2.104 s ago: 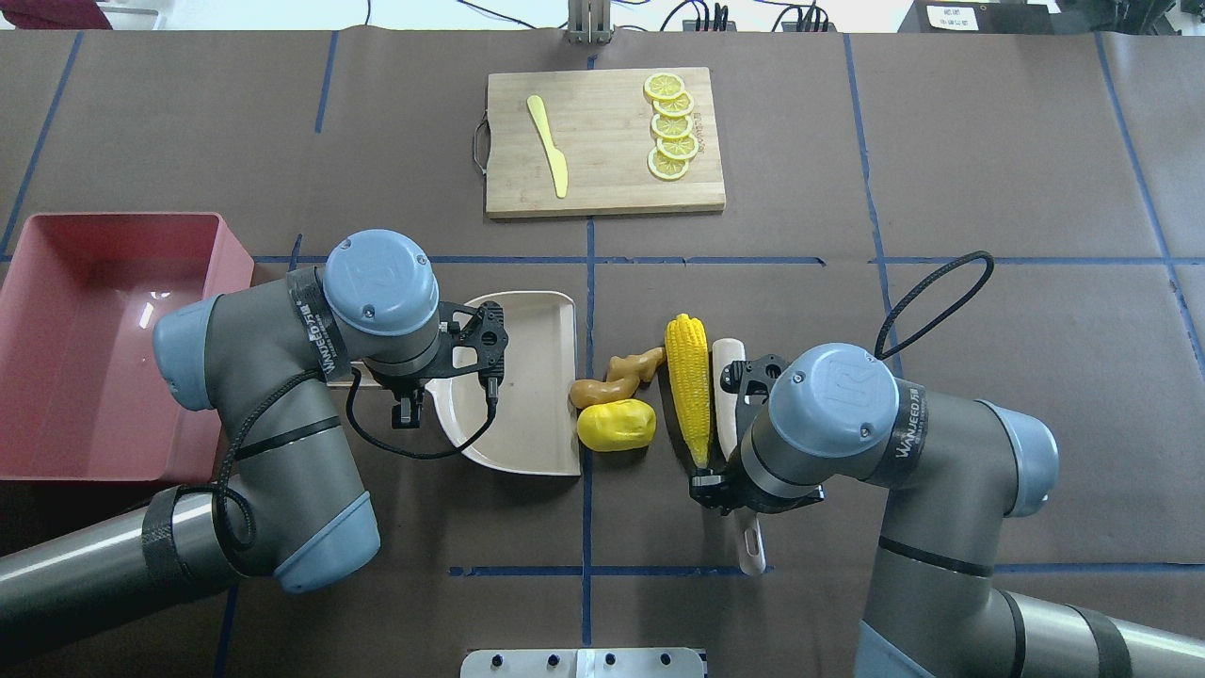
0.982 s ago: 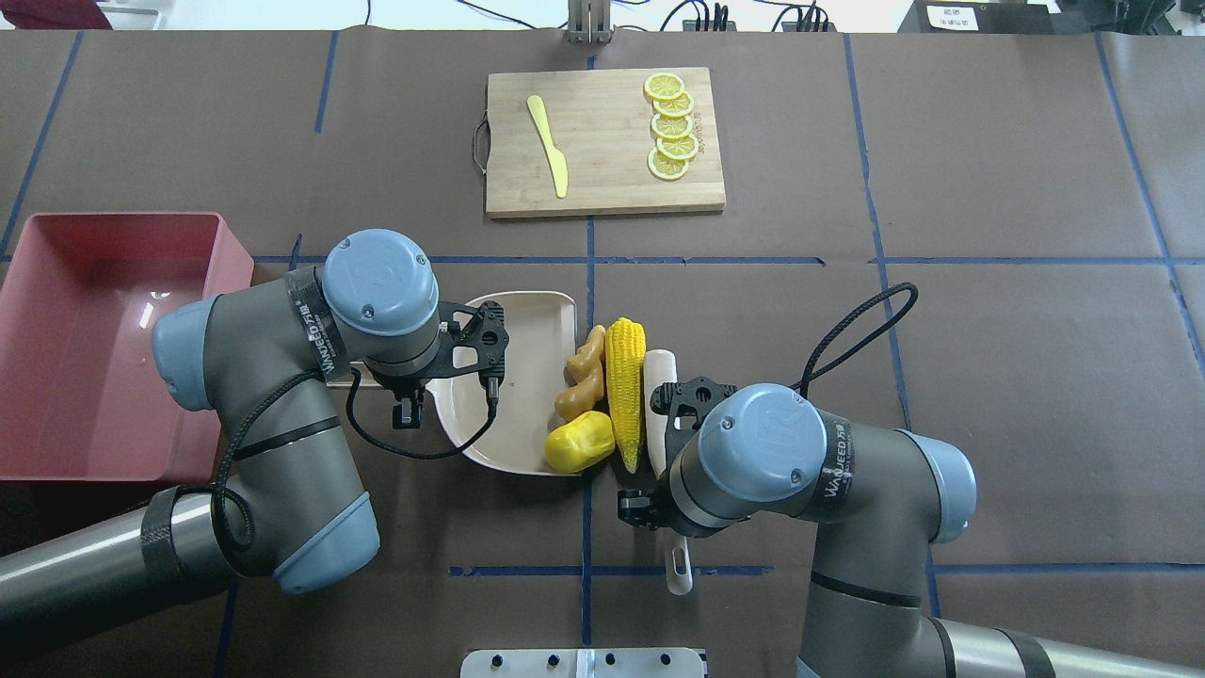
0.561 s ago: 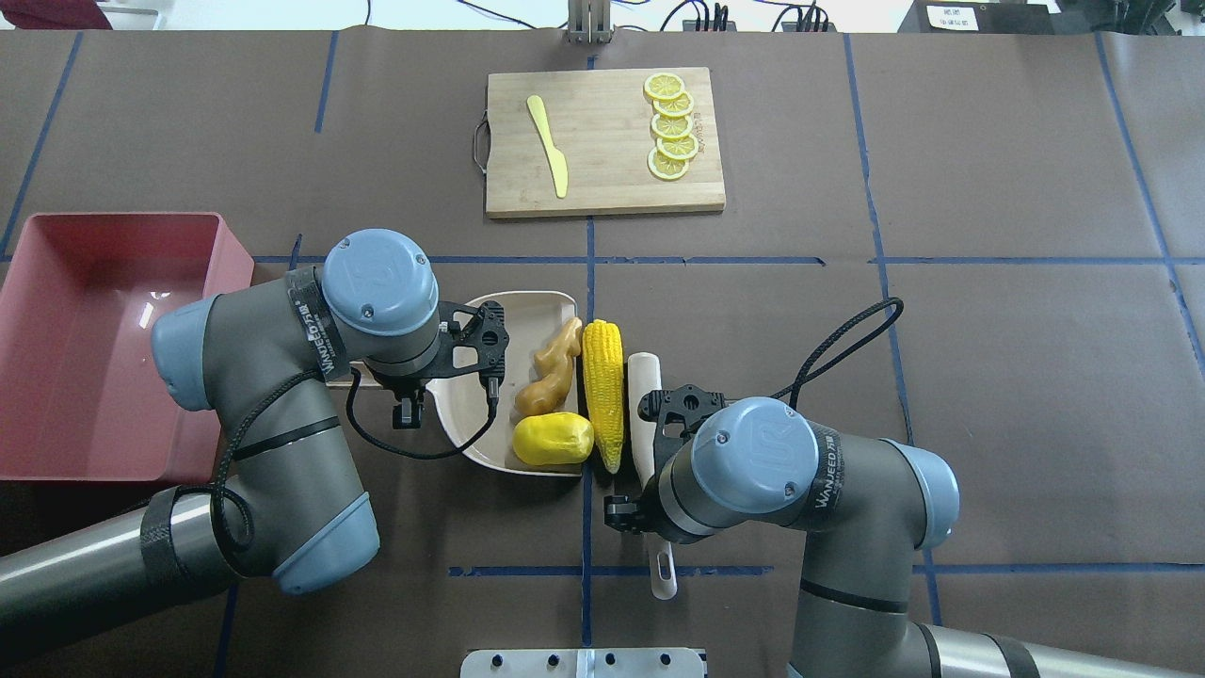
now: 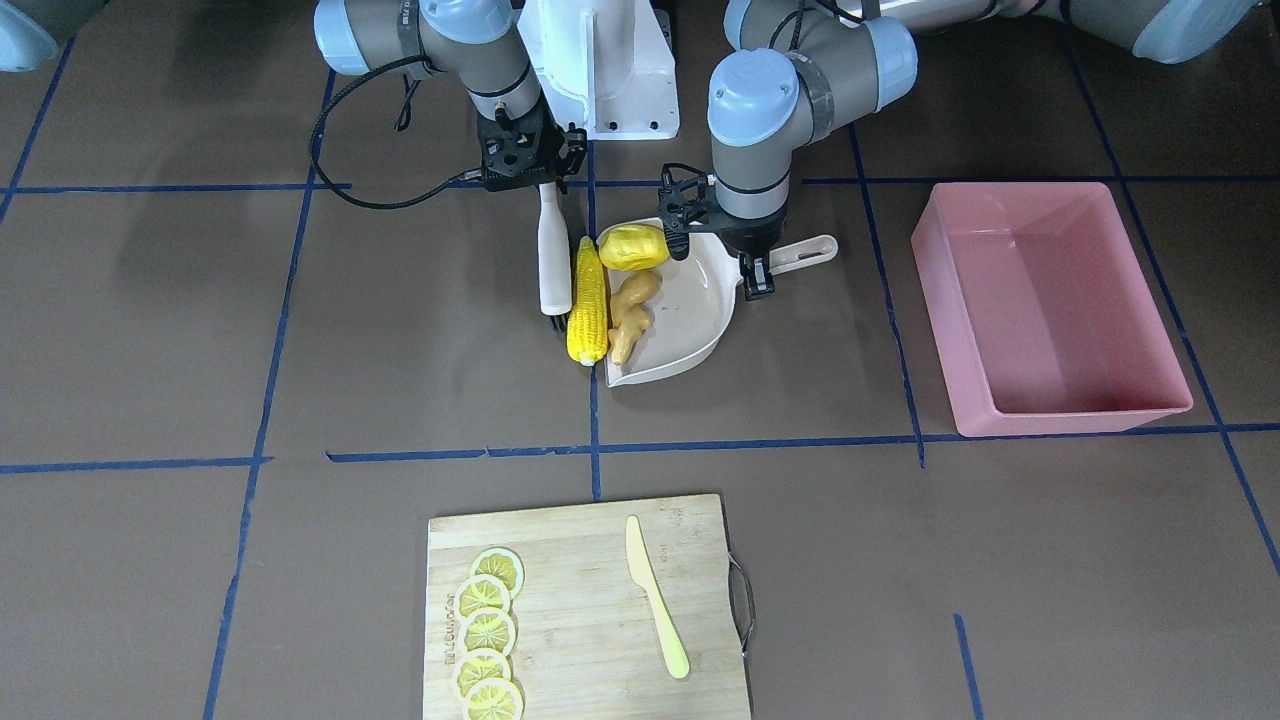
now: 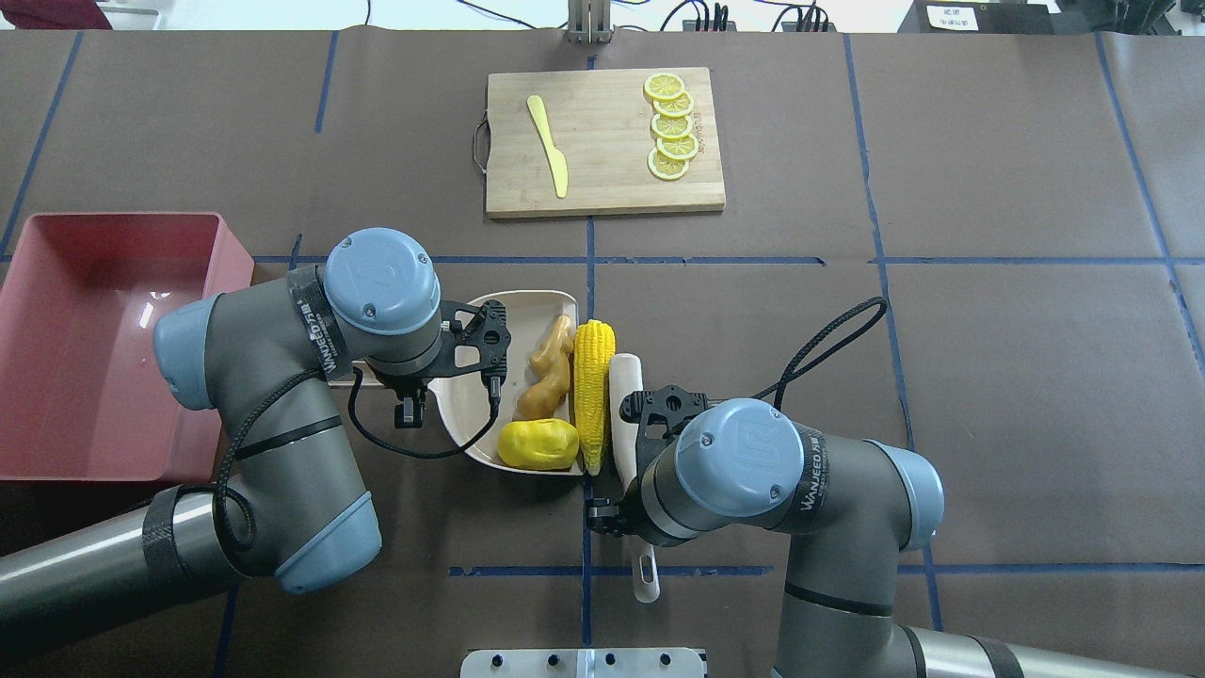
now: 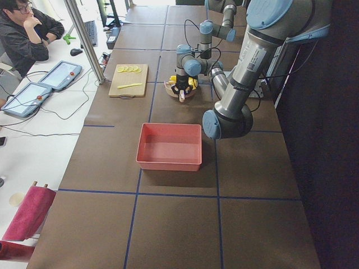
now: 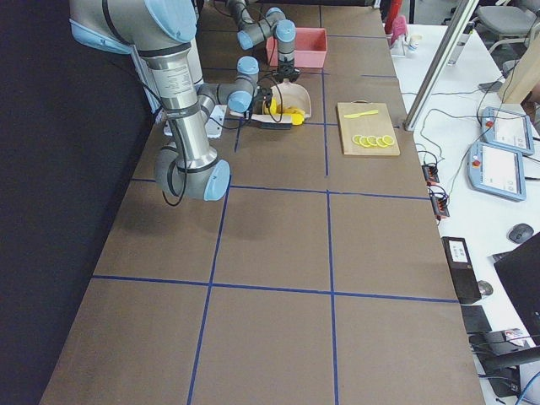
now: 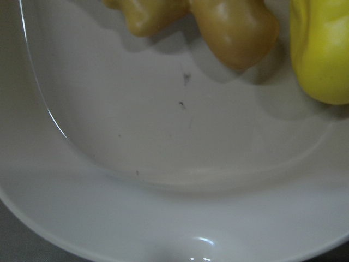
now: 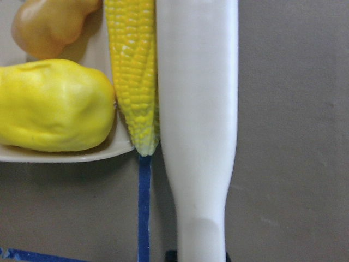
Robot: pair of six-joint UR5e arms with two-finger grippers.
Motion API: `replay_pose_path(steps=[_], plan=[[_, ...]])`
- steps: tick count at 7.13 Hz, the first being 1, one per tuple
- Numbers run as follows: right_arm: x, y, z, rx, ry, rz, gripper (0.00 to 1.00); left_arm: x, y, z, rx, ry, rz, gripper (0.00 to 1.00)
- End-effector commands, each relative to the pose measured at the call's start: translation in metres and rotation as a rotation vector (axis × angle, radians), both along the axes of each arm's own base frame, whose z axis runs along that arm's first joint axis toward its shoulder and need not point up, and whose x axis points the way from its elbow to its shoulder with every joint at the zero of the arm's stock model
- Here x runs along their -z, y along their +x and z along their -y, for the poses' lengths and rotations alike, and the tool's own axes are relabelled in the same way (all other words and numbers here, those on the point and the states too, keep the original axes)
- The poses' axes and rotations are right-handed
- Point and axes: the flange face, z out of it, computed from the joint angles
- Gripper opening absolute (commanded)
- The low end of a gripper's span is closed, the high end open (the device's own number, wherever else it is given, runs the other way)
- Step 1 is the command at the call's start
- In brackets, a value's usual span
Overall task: Sweep and dump trash into bin
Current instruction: 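Sweep the corn, potato and ginger into the dustpan with the brush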
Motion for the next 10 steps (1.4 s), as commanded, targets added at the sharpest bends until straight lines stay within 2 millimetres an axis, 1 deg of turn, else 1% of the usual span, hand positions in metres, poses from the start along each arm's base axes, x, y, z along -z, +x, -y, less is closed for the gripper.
replay_pose_path(steps=[1, 2, 4, 5, 8, 9, 10], plan=[[0.001, -0.007, 0.0, 0.002, 0.016, 0.054, 0.0, 0.0, 0.001, 0.0, 0.0, 0.0, 0.0, 0.0], [-0.011, -0.02, 0.003, 0.002, 0.021, 0.079, 0.0, -0.001, 0.001, 0.0, 0.0, -0.001, 0.001, 0.0], [-0.004, -0.02, 0.002, -0.006, 0.01, 0.105, 0.0, -0.001, 0.001, 0.0, -0.001, -0.003, 0.002, 0.0], [0.002, -0.023, 0.002, -0.006, 0.008, 0.111, 0.0, -0.001, 0.002, -0.001, -0.004, -0.003, 0.002, 0.0], [0.004, -0.025, -0.002, -0.002, 0.01, 0.116, 0.0, -0.001, 0.005, -0.005, -0.009, -0.003, 0.003, 0.0], [0.015, -0.029, -0.004, -0.006, 0.019, 0.13, 0.0, 0.0, 0.005, -0.005, -0.009, -0.002, 0.001, 0.0], [0.019, -0.031, -0.006, -0.014, 0.026, 0.134, 0.0, -0.001, 0.005, -0.005, -0.009, -0.003, 0.003, 0.0]])
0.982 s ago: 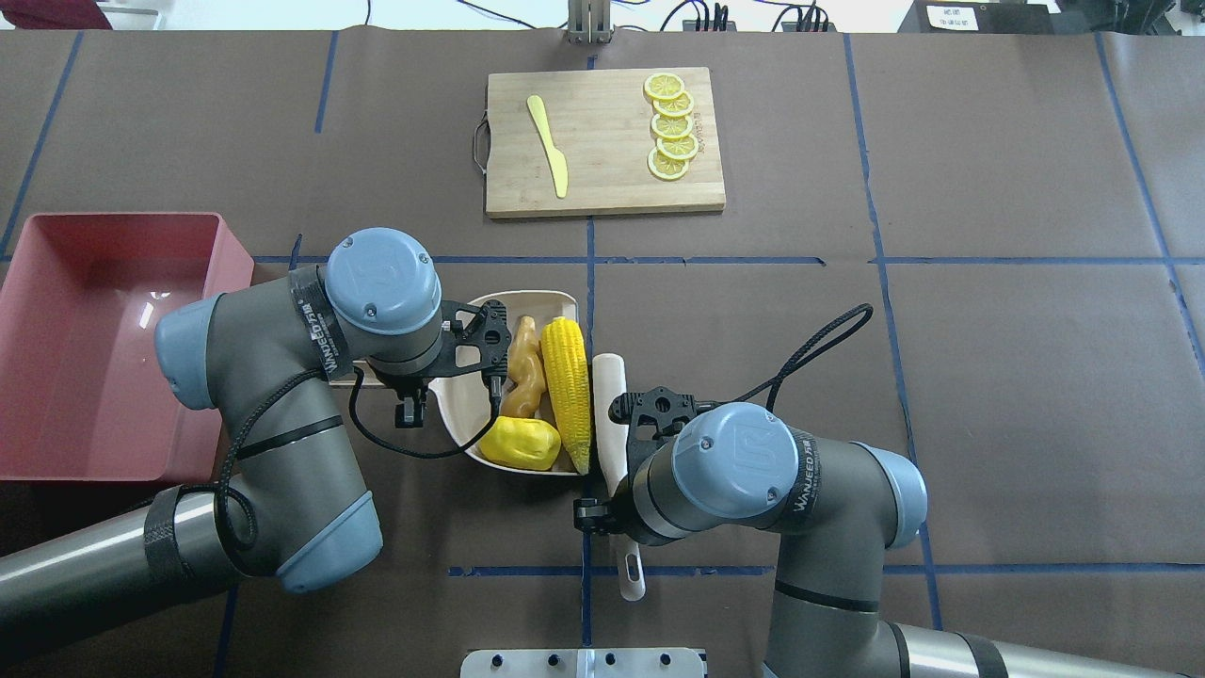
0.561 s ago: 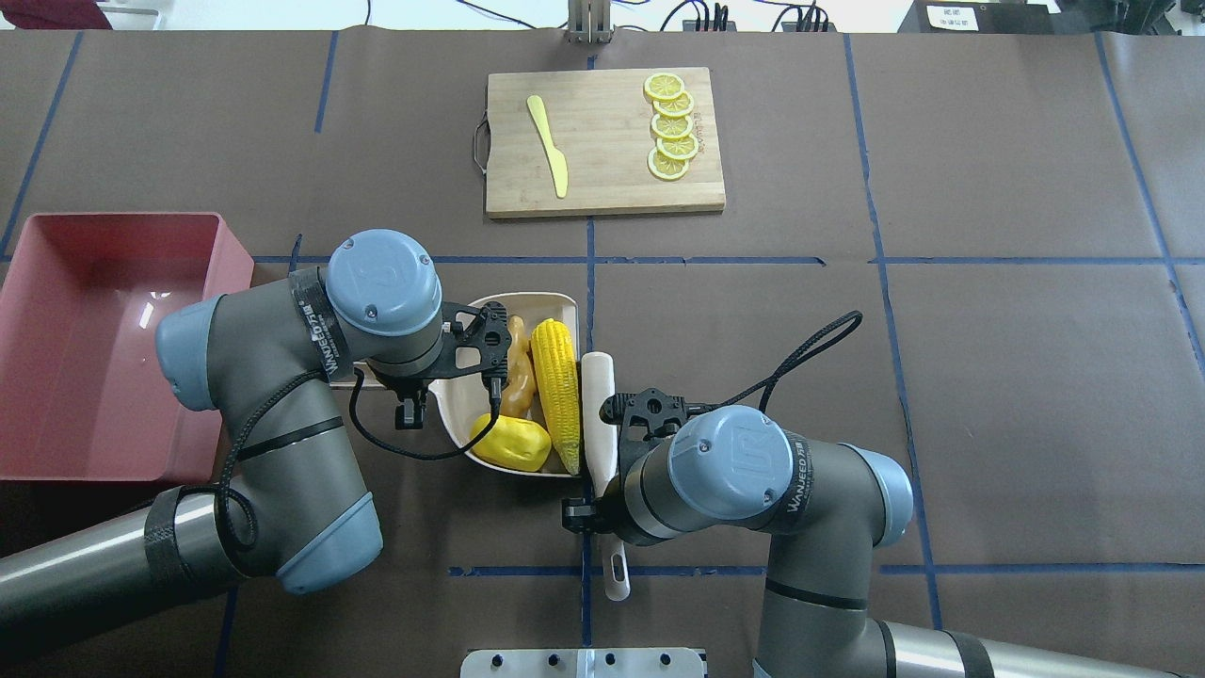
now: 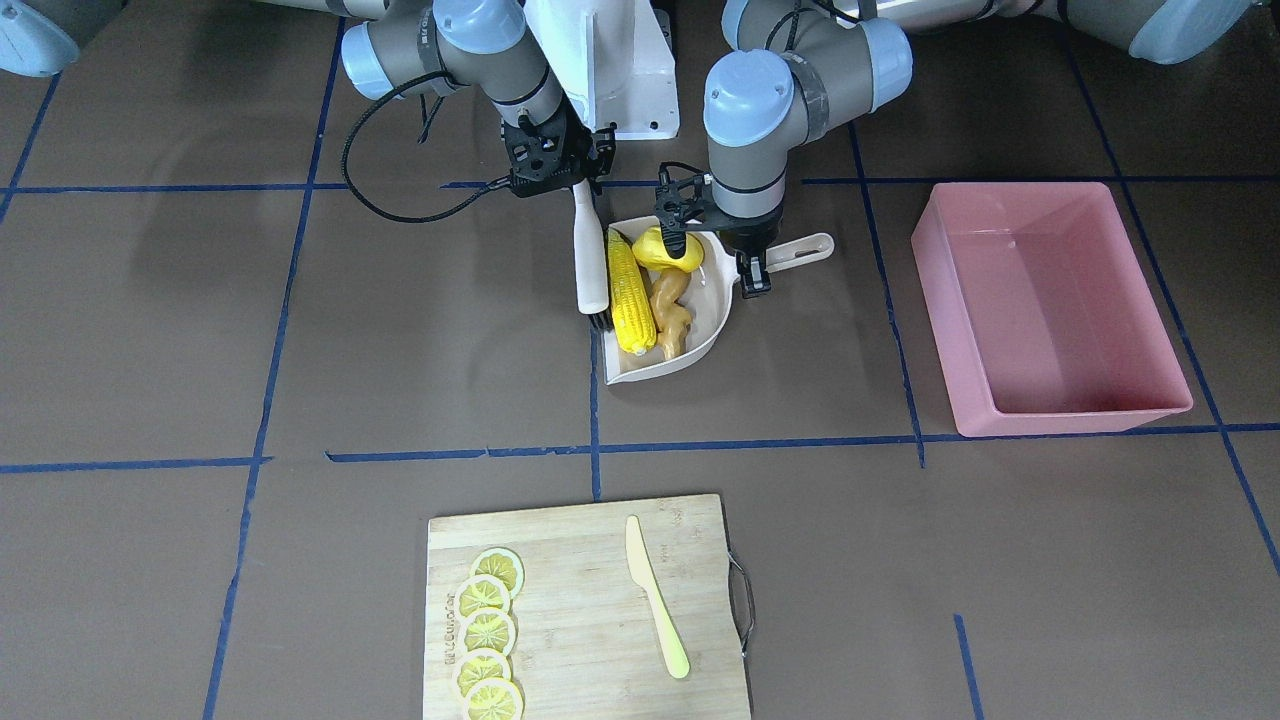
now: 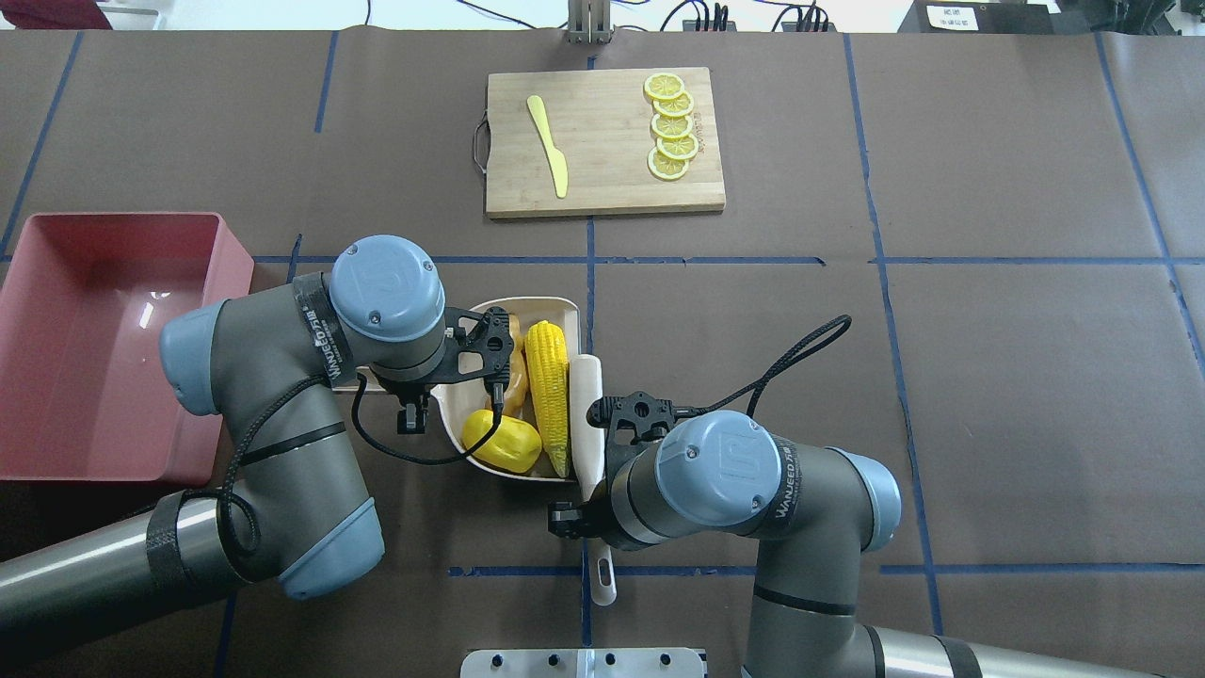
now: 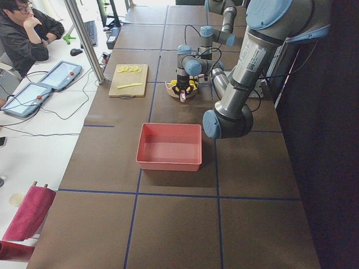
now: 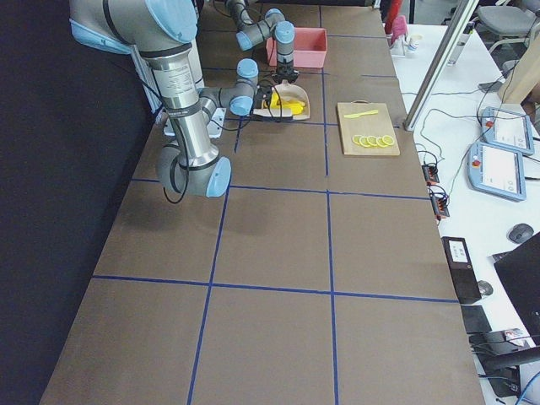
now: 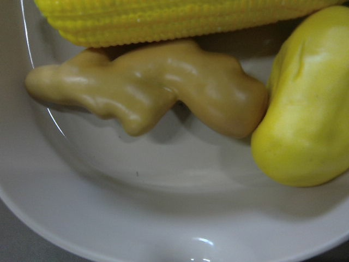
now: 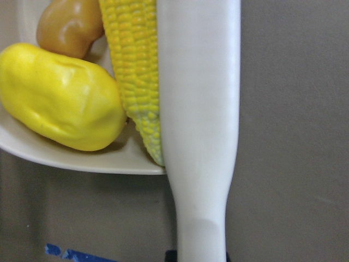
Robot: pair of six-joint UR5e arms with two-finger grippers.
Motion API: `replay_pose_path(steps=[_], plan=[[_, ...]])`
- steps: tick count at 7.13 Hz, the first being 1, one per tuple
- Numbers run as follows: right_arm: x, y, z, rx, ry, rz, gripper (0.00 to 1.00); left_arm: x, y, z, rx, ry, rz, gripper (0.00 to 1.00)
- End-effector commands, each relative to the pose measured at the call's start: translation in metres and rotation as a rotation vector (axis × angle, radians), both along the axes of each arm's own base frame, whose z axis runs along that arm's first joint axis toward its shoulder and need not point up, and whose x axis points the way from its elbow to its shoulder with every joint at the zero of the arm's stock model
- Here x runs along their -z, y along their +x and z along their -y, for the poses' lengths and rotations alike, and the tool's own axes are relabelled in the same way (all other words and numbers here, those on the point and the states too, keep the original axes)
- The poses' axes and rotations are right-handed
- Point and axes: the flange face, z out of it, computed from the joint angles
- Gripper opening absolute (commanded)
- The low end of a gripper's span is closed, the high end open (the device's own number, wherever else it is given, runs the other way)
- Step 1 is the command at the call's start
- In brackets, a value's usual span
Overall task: Sweep and dump trash into bin
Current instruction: 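Push the items deeper into the dustpan with the brush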
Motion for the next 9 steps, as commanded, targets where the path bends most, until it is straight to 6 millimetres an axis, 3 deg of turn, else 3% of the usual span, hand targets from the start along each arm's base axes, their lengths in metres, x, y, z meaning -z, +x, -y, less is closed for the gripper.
replay_pose_path(steps=[1, 7, 9], plan=[[0.011, -0.005, -0.003, -0.008, 0.008, 0.012, 0.0, -0.001, 0.001, 0.0, -0.001, -0.001, 0.002, 0.0], [0.008, -0.004, -0.002, -0.002, -0.007, 0.0, 0.0, 0.0, 0.001, -0.001, -0.003, 0.0, -0.003, 0.0], [-0.007, 0.006, 0.014, 0.013, -0.054, -0.049, 0.0, 0.001, 0.001, -0.001, -0.003, 0.002, -0.007, 0.0]])
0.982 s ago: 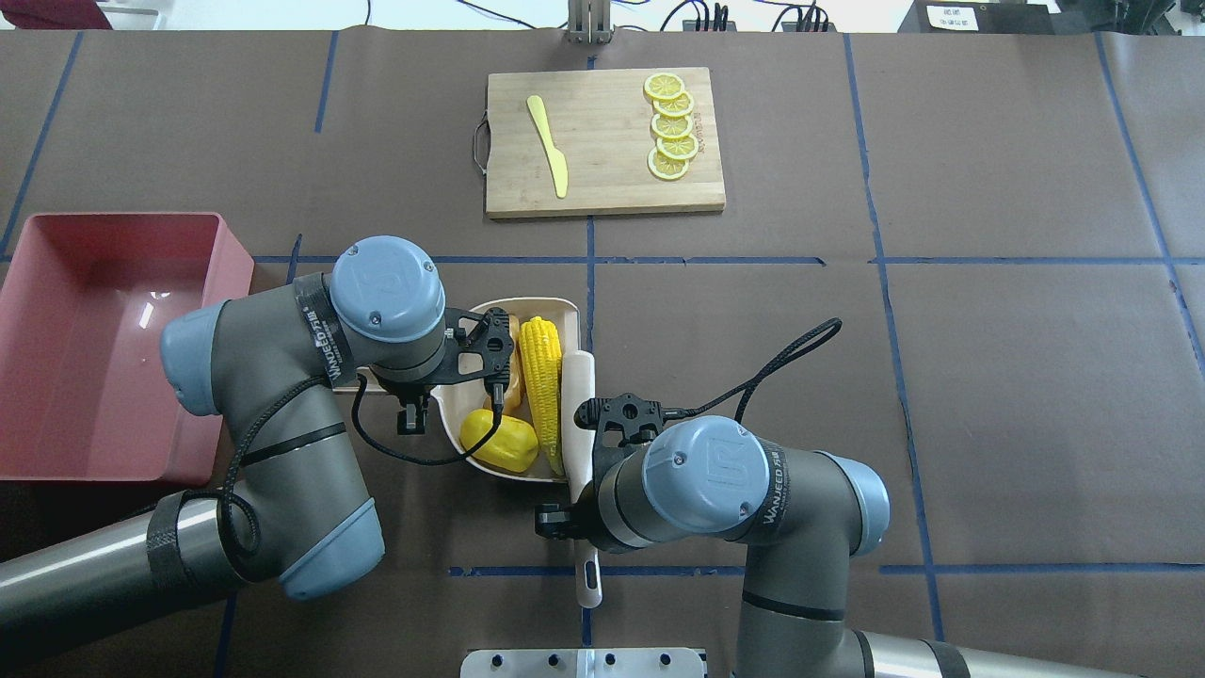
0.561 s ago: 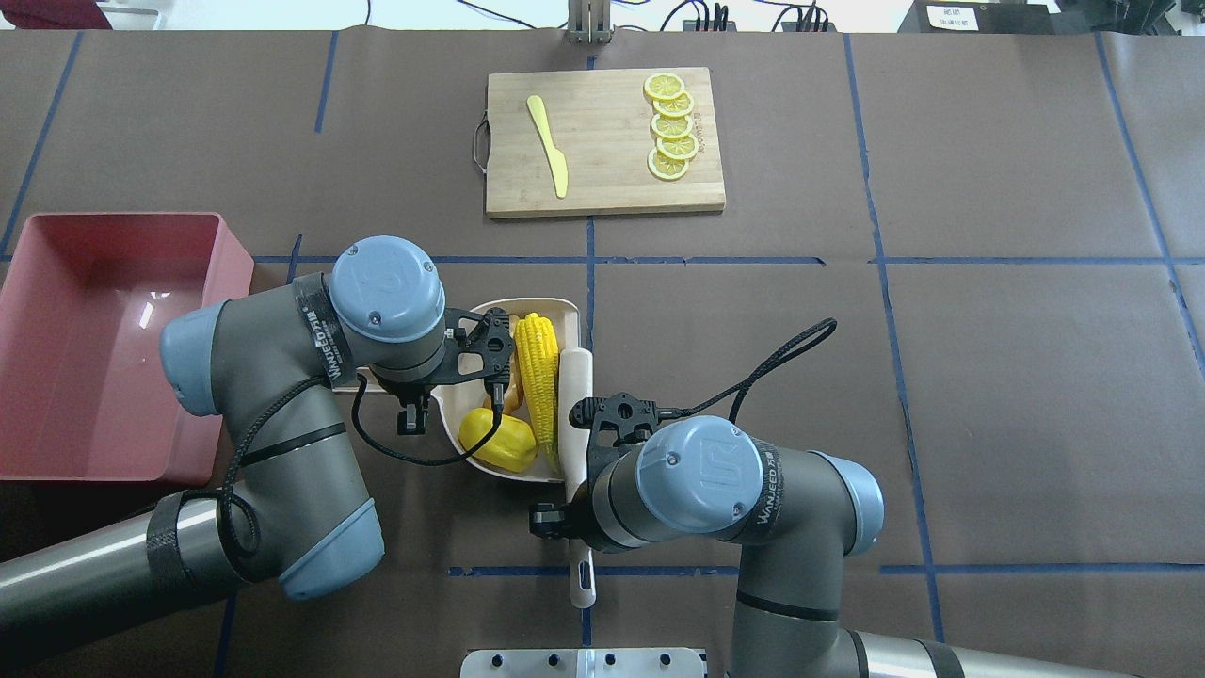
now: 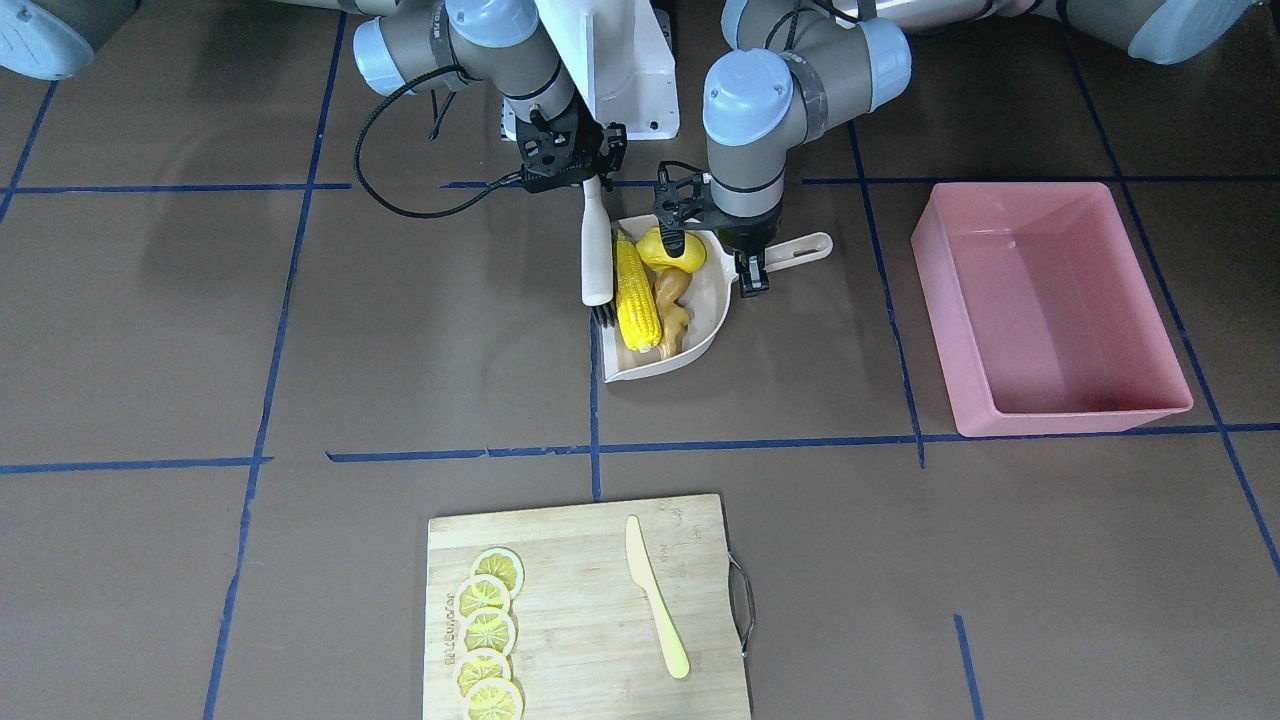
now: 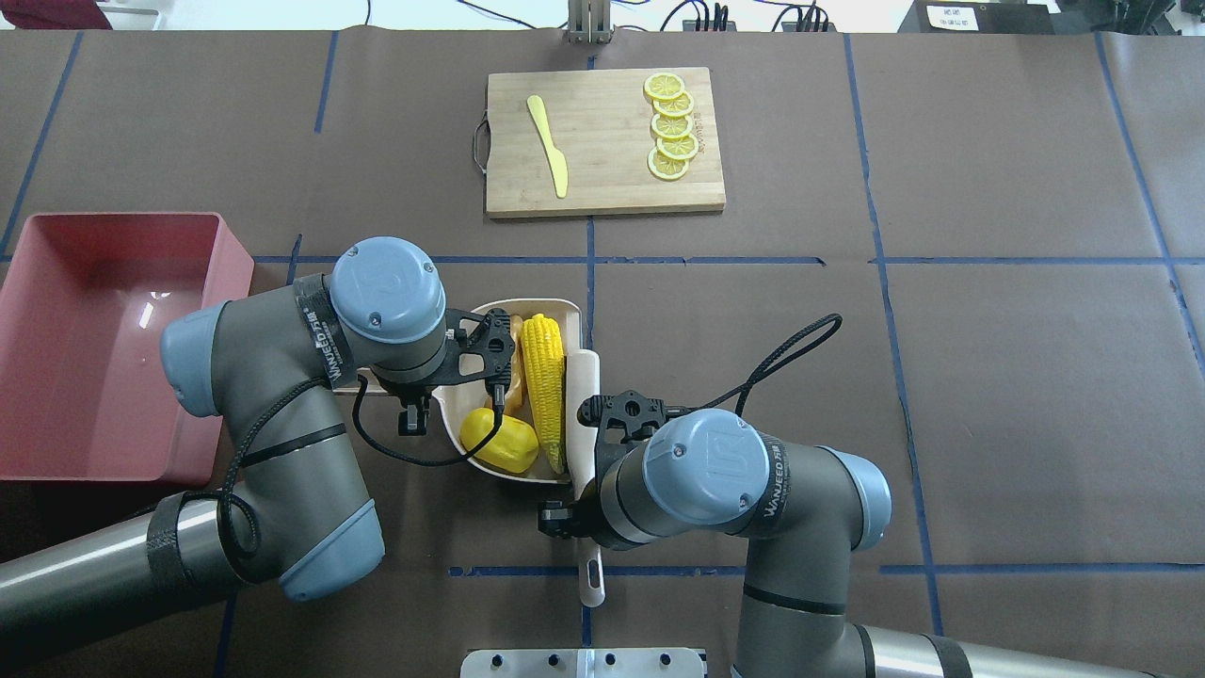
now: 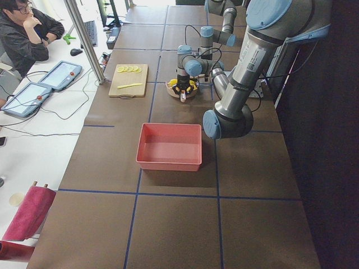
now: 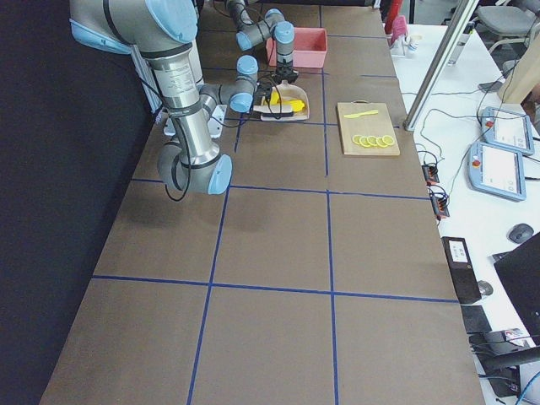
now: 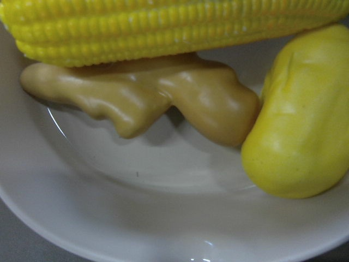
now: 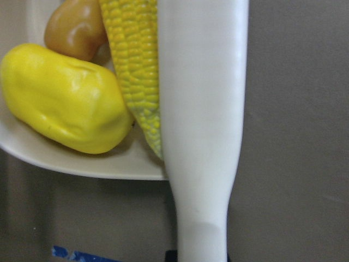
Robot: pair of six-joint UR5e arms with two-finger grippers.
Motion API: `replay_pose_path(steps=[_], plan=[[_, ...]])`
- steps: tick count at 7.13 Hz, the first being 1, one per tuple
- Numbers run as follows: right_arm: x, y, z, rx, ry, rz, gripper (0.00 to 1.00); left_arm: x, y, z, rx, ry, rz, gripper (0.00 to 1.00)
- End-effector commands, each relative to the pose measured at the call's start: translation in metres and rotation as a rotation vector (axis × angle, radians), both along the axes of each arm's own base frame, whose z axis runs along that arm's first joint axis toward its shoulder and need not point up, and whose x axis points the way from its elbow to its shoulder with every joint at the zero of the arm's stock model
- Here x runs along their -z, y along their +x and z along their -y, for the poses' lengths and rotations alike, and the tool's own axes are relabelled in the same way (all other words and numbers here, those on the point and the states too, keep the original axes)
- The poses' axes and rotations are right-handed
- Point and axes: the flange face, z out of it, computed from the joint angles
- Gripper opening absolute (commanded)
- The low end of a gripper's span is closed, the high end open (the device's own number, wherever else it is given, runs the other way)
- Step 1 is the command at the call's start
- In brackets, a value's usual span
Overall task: Sweep and dump trash into bin
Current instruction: 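Push the items deeper into the dustpan with the brush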
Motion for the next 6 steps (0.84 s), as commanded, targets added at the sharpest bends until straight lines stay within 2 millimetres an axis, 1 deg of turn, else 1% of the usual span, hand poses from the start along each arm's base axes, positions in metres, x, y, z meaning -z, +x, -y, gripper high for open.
replay_pose_path(steps=[1, 2, 4, 6], plan=[[-0.011, 0.012, 0.015, 0.008, -0.044, -0.067, 0.0, 0.002, 0.0, 0.0, -0.001, 0.003, -0.008, 0.0], [-0.01, 0.019, 0.02, 0.008, -0.059, -0.095, 0.0, 0.002, 0.0, 0.0, -0.001, 0.003, -0.008, 0.0], [-0.005, 0.034, 0.022, 0.002, -0.078, -0.165, 0.0, 0.001, 0.0, 0.001, 0.001, 0.001, -0.005, 0.0], [-0.016, 0.043, 0.037, -0.016, -0.084, -0.217, 0.0, 0.003, -0.003, -0.001, 0.001, 0.004, -0.011, 0.0]])
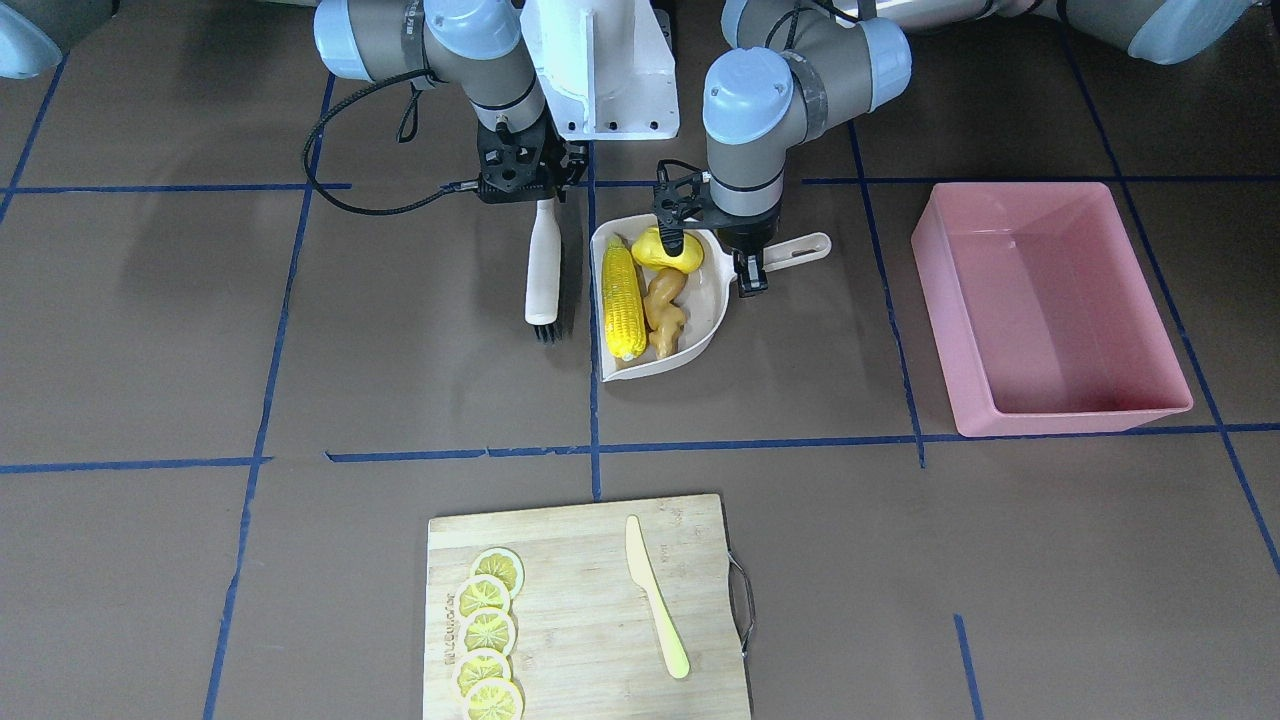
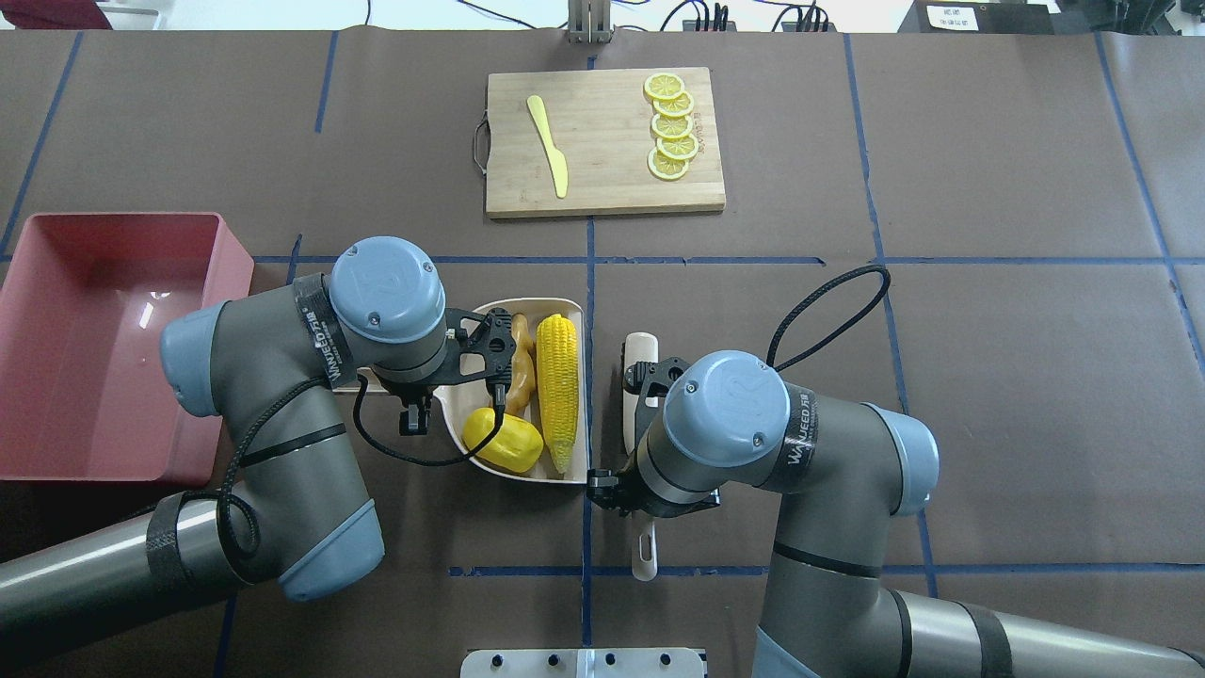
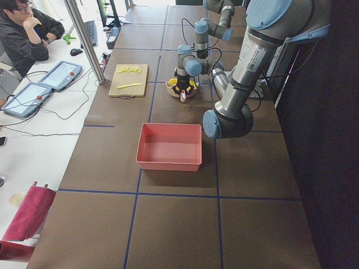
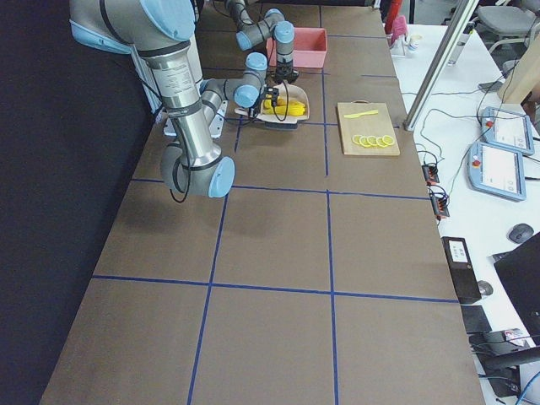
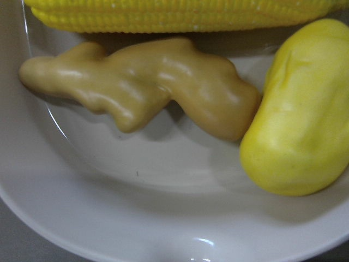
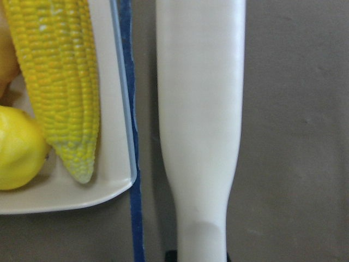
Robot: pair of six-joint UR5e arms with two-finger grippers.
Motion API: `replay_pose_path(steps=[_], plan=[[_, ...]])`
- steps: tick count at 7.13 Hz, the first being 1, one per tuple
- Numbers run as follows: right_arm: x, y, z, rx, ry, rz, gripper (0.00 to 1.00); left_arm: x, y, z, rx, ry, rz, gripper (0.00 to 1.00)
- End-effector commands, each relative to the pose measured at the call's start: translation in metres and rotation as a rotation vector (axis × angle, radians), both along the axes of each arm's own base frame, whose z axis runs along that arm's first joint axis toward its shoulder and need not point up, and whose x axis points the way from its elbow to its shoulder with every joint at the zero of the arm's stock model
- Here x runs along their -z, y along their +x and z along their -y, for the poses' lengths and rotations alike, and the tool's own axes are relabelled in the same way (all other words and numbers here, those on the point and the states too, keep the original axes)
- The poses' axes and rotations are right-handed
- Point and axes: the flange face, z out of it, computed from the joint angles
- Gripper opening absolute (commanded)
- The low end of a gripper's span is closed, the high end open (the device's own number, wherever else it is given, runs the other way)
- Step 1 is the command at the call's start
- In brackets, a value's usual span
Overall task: Sweep and dump trash into bin
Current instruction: 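Lift the dustpan over the bin with left gripper while right draws back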
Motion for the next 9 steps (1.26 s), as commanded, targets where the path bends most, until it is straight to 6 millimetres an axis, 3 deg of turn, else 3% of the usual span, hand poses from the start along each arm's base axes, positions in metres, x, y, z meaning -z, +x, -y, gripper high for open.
replay_pose_path(steps=[1, 4, 7, 9], plan=[[-0.01, 0.009, 0.014, 0.004, 0.012, -0.057, 0.0, 0.005, -0.009, 0.001, 0.008, 0.008, -0.014, 0.0], [-0.027, 0.018, 0.024, 0.004, 0.03, -0.079, 0.0, 0.019, -0.032, 0.015, 0.068, 0.003, -0.05, 0.0], [-0.028, 0.017, 0.022, 0.003, 0.037, -0.083, 0.0, 0.03, -0.078, 0.043, 0.075, -0.145, -0.154, 0.0], [-0.028, 0.017, 0.021, 0.001, 0.041, -0.084, 0.0, 0.019, -0.136, 0.065, 0.088, -0.22, -0.227, 0.0]])
